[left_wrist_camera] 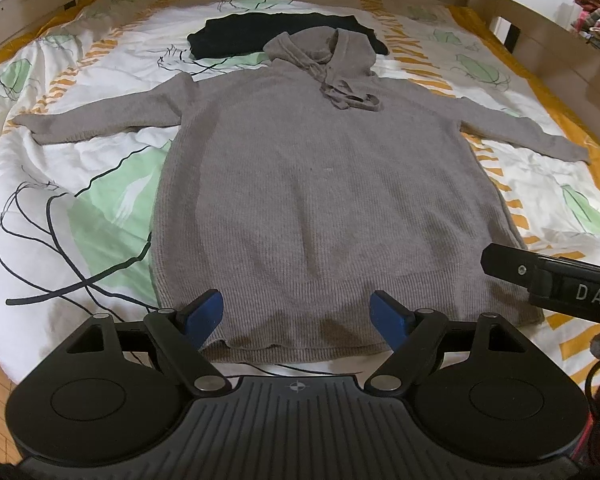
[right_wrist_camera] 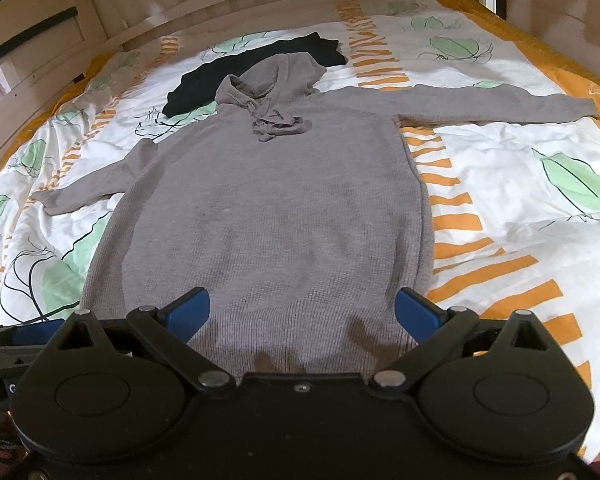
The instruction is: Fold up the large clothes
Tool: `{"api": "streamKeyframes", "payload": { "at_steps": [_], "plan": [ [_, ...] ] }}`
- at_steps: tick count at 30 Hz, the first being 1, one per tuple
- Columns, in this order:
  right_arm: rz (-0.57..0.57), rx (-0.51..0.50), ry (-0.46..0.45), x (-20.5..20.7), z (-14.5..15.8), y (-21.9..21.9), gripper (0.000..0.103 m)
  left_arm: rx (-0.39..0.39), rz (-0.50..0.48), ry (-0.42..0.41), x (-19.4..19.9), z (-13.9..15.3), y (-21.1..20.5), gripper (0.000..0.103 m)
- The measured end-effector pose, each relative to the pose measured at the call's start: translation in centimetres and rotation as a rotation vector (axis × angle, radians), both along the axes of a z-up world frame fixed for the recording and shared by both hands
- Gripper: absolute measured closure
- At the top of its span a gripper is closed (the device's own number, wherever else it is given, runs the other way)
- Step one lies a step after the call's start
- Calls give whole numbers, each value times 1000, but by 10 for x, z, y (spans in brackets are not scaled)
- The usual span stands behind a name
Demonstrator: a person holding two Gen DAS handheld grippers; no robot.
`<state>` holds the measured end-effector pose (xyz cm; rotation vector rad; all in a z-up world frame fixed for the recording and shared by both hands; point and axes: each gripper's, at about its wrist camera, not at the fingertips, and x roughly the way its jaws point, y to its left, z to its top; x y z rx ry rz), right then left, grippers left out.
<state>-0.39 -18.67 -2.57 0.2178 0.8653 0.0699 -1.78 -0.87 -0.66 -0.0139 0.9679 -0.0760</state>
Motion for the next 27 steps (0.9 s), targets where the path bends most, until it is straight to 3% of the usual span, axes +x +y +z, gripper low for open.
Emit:
{"api": "streamKeyframes", "payload": {
  "at_steps": [16,23,27],
  "plan": [
    [23,26,21,9,-6,0,4,-38,0,16,6,-7,5,23],
    [74,60,-24,25,-11,6,4,-239,-1,-2,22,-17,30,23],
    [101,76,-53,42,-12,13,4,-254,-19,-18,38,-20,41,23]
  ]
}}
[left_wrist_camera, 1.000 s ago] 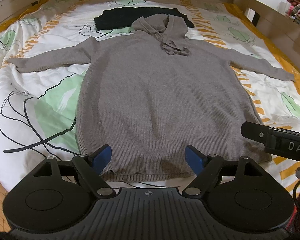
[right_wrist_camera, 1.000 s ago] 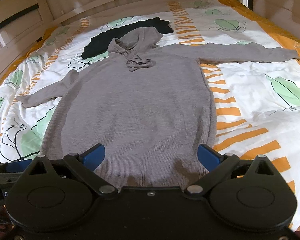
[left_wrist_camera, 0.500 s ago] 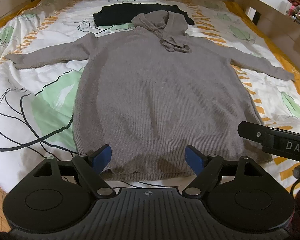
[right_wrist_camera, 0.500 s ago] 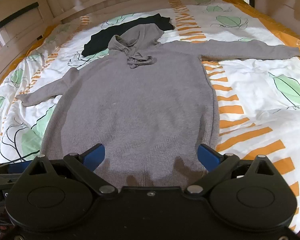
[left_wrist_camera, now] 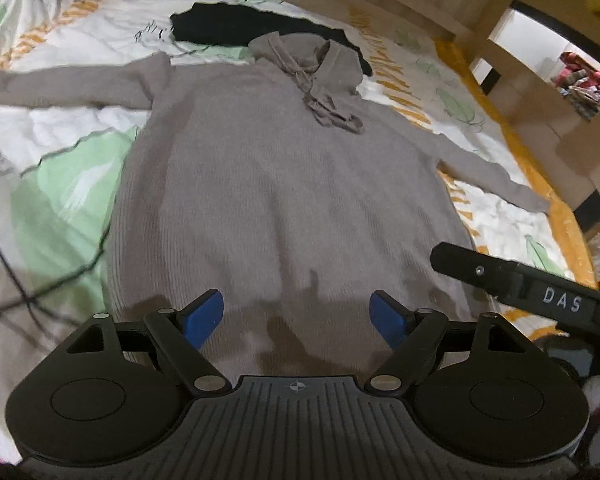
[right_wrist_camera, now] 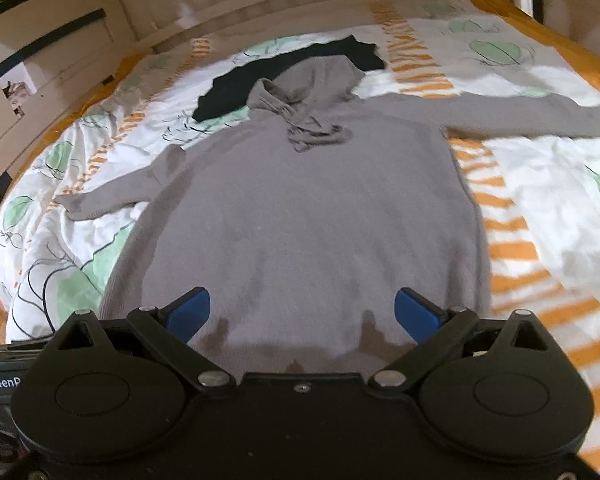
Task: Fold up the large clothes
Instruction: 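Move the left tool to the sweater's cuff and close on it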
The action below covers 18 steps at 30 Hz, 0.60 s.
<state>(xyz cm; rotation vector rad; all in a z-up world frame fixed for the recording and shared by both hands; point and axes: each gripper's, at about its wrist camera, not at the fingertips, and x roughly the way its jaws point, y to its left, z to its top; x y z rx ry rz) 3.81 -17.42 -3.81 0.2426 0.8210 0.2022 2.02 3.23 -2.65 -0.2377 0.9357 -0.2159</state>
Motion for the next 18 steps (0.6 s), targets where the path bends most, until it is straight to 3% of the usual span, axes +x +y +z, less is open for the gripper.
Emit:
{"api": "streamKeyframes", "payload": {
  "at_steps": [4,7,14,18],
  "plan": [
    [45,37,-23,23,-2,5,4,53,18,-65,13,4,11,22],
    [58,42,-29,39,-4,11,4,77,33,-97,26,10,25,8],
    [88,36,-68,73,-7,28,4,87,118,-143,68,19,82,8],
    [105,49,-84,90,-9,37,4,140,190,-155,98,20,119,8]
  ]
}}
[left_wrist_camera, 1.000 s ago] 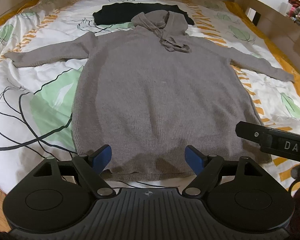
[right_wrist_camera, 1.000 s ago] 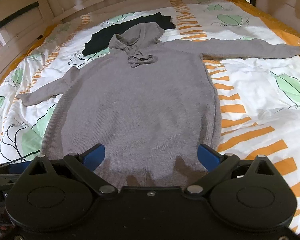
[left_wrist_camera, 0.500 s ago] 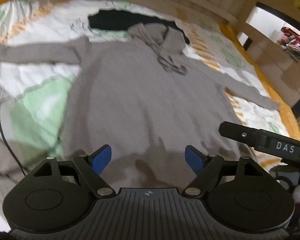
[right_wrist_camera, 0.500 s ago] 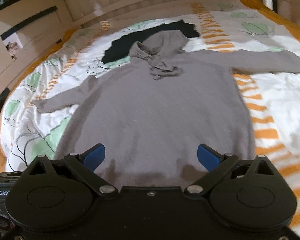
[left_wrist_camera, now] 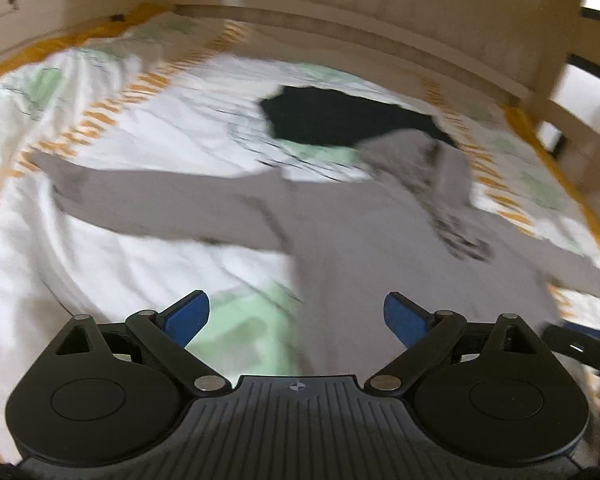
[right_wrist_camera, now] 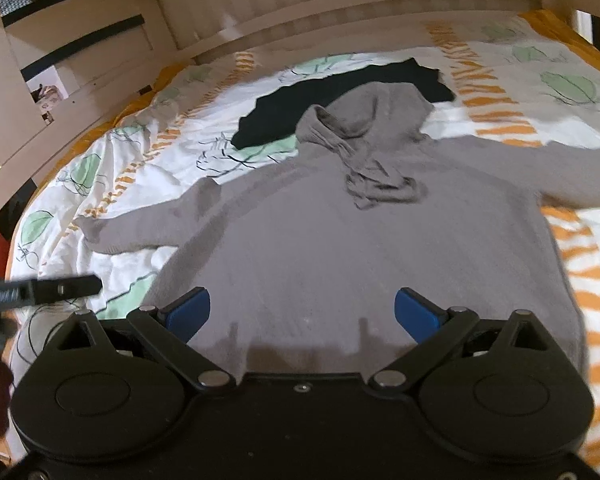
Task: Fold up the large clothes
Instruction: 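Move the left tool to the sweater's cuff and close on it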
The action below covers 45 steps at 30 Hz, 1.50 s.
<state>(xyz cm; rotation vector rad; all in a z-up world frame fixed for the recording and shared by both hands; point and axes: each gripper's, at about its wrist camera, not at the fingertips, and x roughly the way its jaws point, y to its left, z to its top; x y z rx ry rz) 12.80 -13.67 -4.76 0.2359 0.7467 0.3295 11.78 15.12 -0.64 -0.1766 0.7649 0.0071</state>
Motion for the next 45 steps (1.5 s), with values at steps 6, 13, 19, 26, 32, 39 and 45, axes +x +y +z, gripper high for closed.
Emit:
{"api": "streamKeyframes", "payload": {
  "at_steps": [6,13,19,26,32,39,45],
  "plan": [
    [33,39,16,22,-4,17,3,7,181,33,42,-17,74,14],
    [71,34,-7,50,-8,44,4,-74,334,135,84,-44,147,26],
    [101,16,-21,69,-11,67,4,-130,404,178,110,-61,187,31],
    [129,21,10,84,-23,77,4,-149,428,176,139,-82,224,44],
    [126,28,42,93,-32,81,4,-174,469,80,143,-71,238,93],
    [143,29,44,94,-34,89,4,-89,401,-60,122,-18,219,89],
    [154,34,56,97,-35,93,4,-81,525,88,111,-51,244,69]
  ]
}}
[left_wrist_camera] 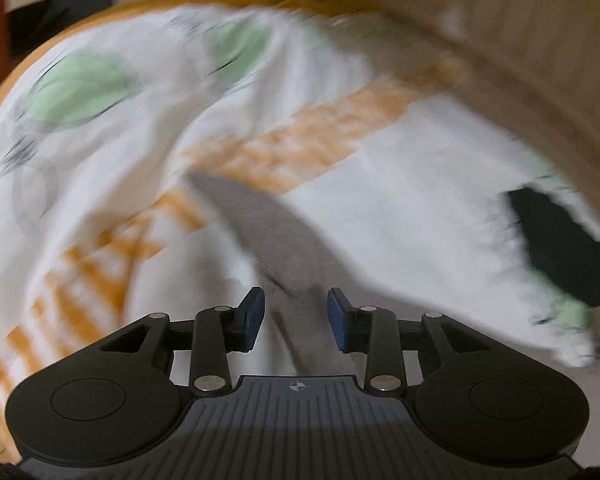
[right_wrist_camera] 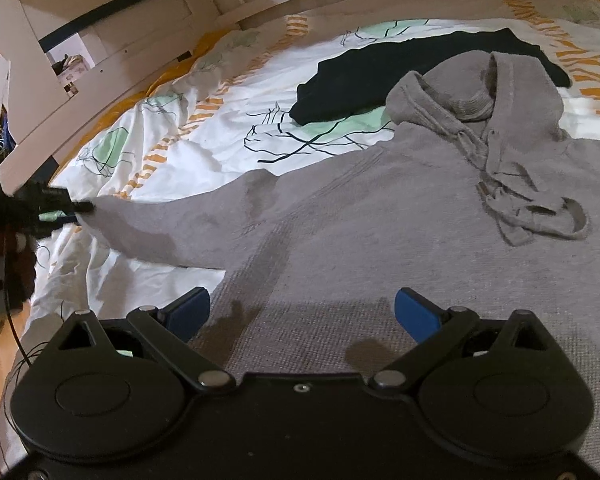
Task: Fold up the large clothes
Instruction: 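Move the left tool to the sweater's cuff and close on it, then lift the cuff with the left tool and lay the sleeve across the body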
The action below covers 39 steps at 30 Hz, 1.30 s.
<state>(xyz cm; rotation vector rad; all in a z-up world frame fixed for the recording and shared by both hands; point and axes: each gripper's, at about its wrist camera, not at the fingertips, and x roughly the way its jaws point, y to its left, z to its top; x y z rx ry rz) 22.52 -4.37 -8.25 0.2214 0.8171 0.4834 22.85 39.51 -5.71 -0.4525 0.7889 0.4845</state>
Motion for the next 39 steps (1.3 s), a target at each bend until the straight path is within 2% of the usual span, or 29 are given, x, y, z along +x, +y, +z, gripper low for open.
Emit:
{"api": "streamKeyframes", "payload": {
  "at_steps": [2,4,6,15,19,21,22,23,24,25,31,32,34,35,36,39],
  "plan": [
    [3,-3,-6,0,1,1,4,-41,53,14,-7,-11,14,70],
    [2,-3,-11,0,2,1,4,-121,82,-25,-14,-19,28,70],
    [-1,-4,-11,2,2,1,4,-128,83,-26,-11,-19,31,70],
    [16,-10,8,6,-4,11,4,9,26,47,45,-22,27,67],
    [22,-16,17,8,-7,15,4,72,-41,92,66,-23,17,49],
    [20,-16,23,9,-8,15,4,94,-57,112,72,-26,13,49],
    [18,-14,25,10,-9,15,4,96,-58,108,72,-26,13,53],
    [16,-12,25,11,-9,15,4,89,-58,85,70,-25,13,73],
    [15,-9,24,11,-9,15,4,67,-64,53,66,-25,14,85],
    [14,-8,21,11,-9,15,4,30,-68,18,61,-24,16,93],
    [1,-20,-32,19,-4,18,4,4,-16,-80,32,-7,24,94],
    [4,-28,-49,22,-3,20,6,4,-5,-93,26,-4,26,94],
    [28,-58,-77,29,-2,27,30,20,6,-95,15,1,31,94],
    [45,-81,-89,35,-2,33,47,23,4,-89,12,2,33,94],
    [57,-102,-107,40,-3,38,53,21,6,-79,8,1,35,94],
    [96,-119,-143,57,-8,58,59,-23,27,-65,2,-6,44,94]
  ]
}}
